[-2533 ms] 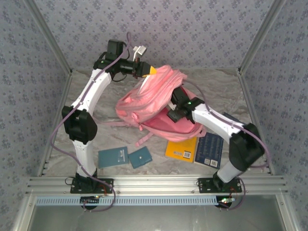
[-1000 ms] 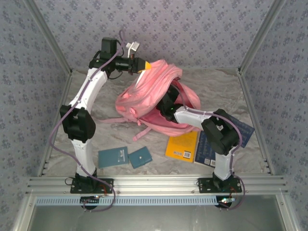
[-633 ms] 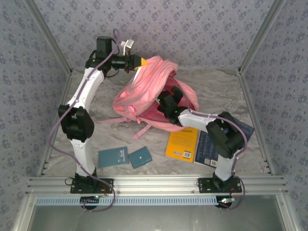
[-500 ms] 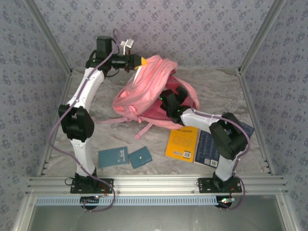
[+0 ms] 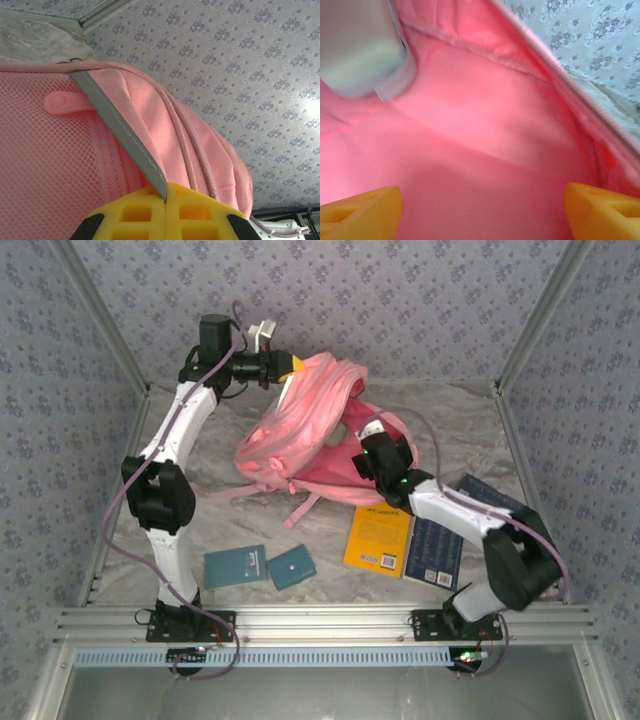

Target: Pack the student bag

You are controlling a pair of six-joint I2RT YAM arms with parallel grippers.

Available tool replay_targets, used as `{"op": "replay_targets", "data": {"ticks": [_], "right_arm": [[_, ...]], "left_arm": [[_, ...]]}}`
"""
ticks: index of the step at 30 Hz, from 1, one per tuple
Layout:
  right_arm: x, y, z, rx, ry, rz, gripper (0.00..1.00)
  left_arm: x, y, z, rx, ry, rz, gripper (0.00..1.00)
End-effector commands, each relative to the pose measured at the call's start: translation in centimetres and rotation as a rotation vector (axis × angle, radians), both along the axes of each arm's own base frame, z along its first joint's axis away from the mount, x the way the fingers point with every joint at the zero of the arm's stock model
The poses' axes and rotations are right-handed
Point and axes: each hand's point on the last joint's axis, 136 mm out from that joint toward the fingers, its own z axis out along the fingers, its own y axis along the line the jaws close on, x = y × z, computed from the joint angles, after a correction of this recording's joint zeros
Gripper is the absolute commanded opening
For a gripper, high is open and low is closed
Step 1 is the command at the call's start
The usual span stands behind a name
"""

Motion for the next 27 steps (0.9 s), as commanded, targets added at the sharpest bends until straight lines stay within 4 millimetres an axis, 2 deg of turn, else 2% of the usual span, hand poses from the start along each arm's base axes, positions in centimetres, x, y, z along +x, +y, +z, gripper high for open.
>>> {"op": "replay_targets", "data": {"ticks": [1, 4, 7, 12, 15, 18, 22, 24, 27], "right_arm": [[-0.7, 0.9, 5.8, 0.322, -0.126, 0.041, 0.83], [-1.7, 1.6, 8.7, 0.386, -0.163, 0.107, 0.83], [-3.2, 1.9, 10.0, 0.435, -0.154, 0.148, 0.85], [-6.2, 2.7, 10.1, 0.471, -0.073, 0.219, 0.85], [-9.3, 4.8, 10.3, 0.455, -0.058, 0.371, 0.84], [-12.5, 7.3, 9.3, 0.372, -0.036, 0.522, 0.84], [-16.8, 10.9, 6.3, 0.229, -0.022, 0.74, 0.85], [-18.2, 12.2, 4.8, 0.183, -0.007, 0.82, 0.85], [-19.0, 13.6, 3.2, 0.164, 0.04, 0.861, 0.85]], "left_arm": [[0.0, 0.3, 3.1, -0.035, -0.135, 0.007, 0.0], [0.2, -0.1, 2.1, -0.02, -0.114, 0.008, 0.0], [0.5, -0.2, 1.1, 0.005, -0.099, 0.019, 0.0], [1.2, -0.3, 0.0, 0.025, -0.071, 0.044, 0.0], [1.5, -0.5, -1.0, 0.041, -0.051, 0.053, 0.0], [1.6, -0.9, -2.2, 0.062, -0.034, 0.052, 0.0], [1.8, -1.3, -3.2, 0.082, -0.016, 0.058, 0.0], [1.9, -1.2, -3.6, 0.101, -0.008, 0.067, 0.0], [2.0, -1.0, -4.2, 0.124, 0.009, 0.091, 0.0]]}}
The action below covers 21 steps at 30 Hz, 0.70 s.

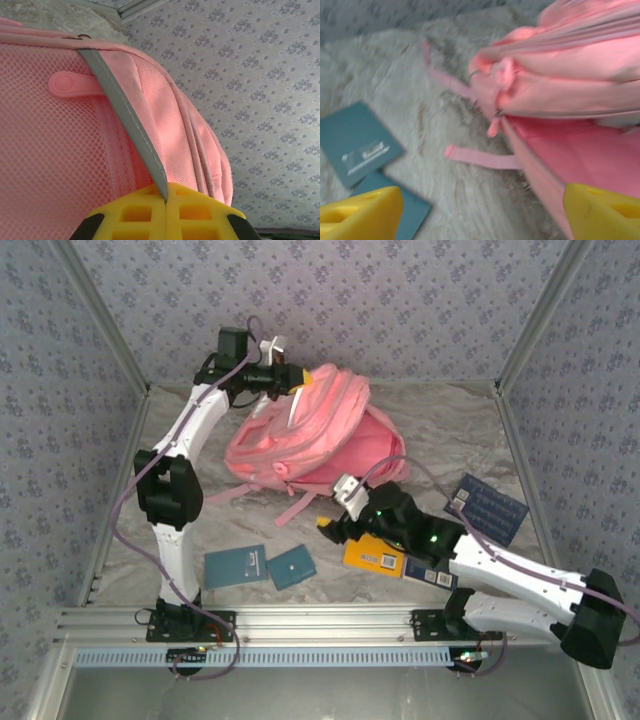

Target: Pack the student bag

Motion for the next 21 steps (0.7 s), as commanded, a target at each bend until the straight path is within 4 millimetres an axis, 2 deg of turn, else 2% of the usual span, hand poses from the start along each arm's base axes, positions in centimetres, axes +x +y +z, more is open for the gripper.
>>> {"op": "replay_targets", "data": {"ticks": [1, 5, 10, 21], "right_arm": [[-1.0, 1.4, -1.7, -0.061, -0.004, 0.088, 0.85], [-1.8, 3.6, -3.5, -0.079, 0.036, 0.167, 0.85], [-3.3, 7.5, -7.0, -0.098, 0.124, 0.325, 0.87], [-4.9, 15.0, -12.9, -0.189, 0.154, 0.526, 0.92]], "left_arm": [[0.5, 0.7, 1.4, 0.028, -0.069, 0.039, 0.0], [0.5, 0.6, 1.1, 0.072, -0.06, 0.084, 0.0], [-0.1, 0.7, 0.8, 0.127, -0.078, 0.114, 0.0], [0.6, 1.5, -0.6, 0.109, -0.015, 0.16, 0.0]]}}
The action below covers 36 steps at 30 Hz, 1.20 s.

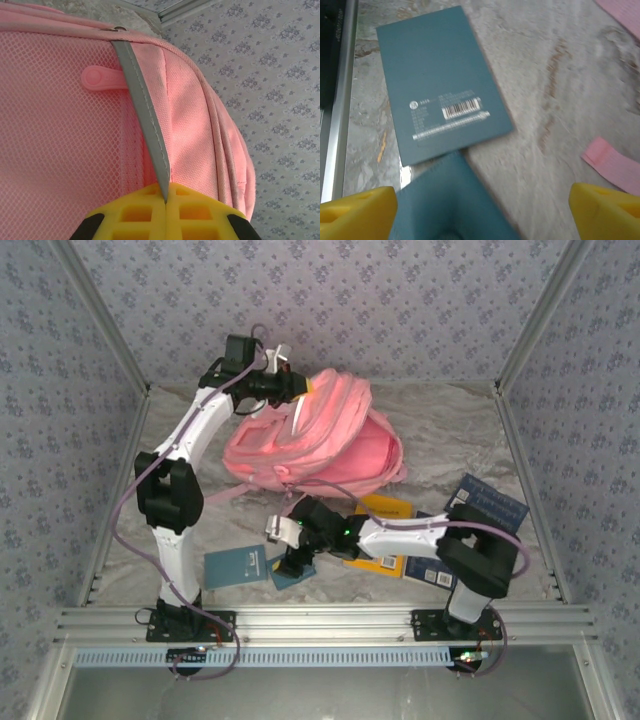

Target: Pack the student bag

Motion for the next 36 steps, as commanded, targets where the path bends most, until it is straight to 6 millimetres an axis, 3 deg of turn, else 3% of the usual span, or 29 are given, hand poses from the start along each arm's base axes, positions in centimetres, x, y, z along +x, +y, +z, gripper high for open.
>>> {"op": "replay_targets", "data": {"ticks": [1, 12, 13, 22, 26, 31, 36], "right_arm": [[-0.9, 2.8, 0.4, 0.043, -0.029, 0.109, 0.93], [-2.2, 5.2, -2.8, -0.073, -0.005, 0.255, 0.93], [-2.3, 6.0, -2.2, -0.075, -0.016, 0.273, 0.93], [-4.2, 5.3, -6.3, -0.301, -0.065, 0.351, 0.89], [-3.4, 5.4, -7.1, -0.34, -0.101, 0.319, 0.77], [-1.7, 5.5, -7.6, -0.354, -0.181, 0.255, 0.51], [-2.5, 4.7, -8.0, -0.355, -0.137, 0.259, 0.33]], "left_arm": [[0.7, 1.6, 2.2, -0.022, -0.045, 0.058, 0.0], [1.1, 2.4, 1.2, -0.066, 0.002, 0.089, 0.0], [1.1, 2.4, 1.1, -0.068, 0.006, 0.089, 0.0], [1.1, 2.3, 0.9, -0.084, 0.019, 0.085, 0.0], [1.0, 2.3, 0.8, -0.083, 0.018, 0.085, 0.0], [0.8, 2.1, 0.7, -0.082, 0.019, 0.077, 0.0], [0.8, 1.9, 0.4, -0.079, 0.022, 0.073, 0.0]]}}
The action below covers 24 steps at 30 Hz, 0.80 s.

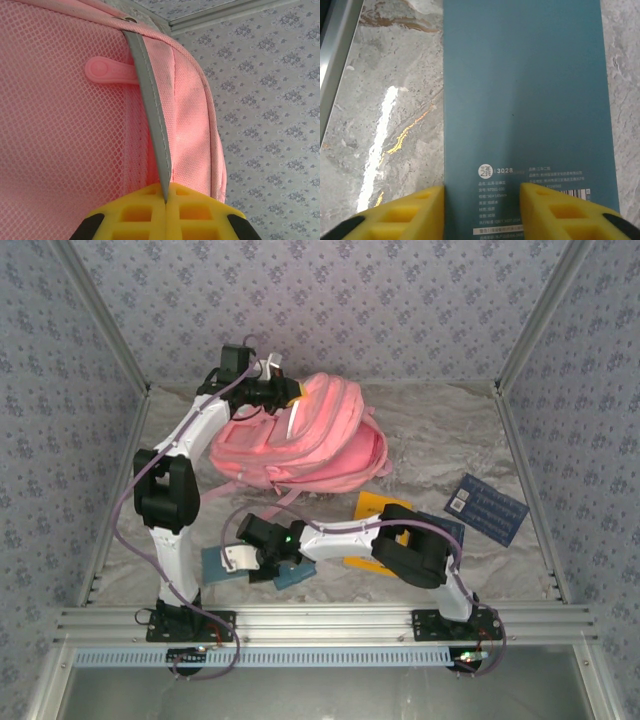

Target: Pack the student bag

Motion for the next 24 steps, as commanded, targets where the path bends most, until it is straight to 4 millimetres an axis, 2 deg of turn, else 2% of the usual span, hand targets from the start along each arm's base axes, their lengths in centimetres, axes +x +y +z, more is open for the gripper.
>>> {"op": "replay_targets", "data": {"ticks": [1, 4, 8, 16, 22, 24], "right_arm": [[-0.1, -2.5, -3.1, -0.105, 0.045, -0.051, 0.27], [0.1, -2.7, -2.9, -0.101, 0.096, -0.079, 0.1], [0.4, -2.9, -2.8, -0.094, 0.127, -0.1, 0.01], [2.8, -3.6, -0.5, -0.053, 0.139, -0.192, 0.0], [4.6, -5.7, 1.0, -0.006, 0.104, -0.279, 0.0], [4.8, -7.3, 0.7, -0.012, 0.103, -0.313, 0.0]], "left_arm": [[-0.4, 0.5, 2.8, -0.019, -0.072, 0.003, 0.0], [-0.4, 0.3, 2.6, -0.019, -0.071, -0.002, 0.0], [-0.5, 0.0, 2.4, -0.017, -0.069, -0.011, 0.0], [-0.9, -0.4, 2.3, -0.013, -0.074, -0.027, 0.0], [-0.8, -0.4, 2.3, -0.011, -0.072, -0.025, 0.0], [-0.8, -0.4, 2.2, -0.01, -0.072, -0.025, 0.0]]}}
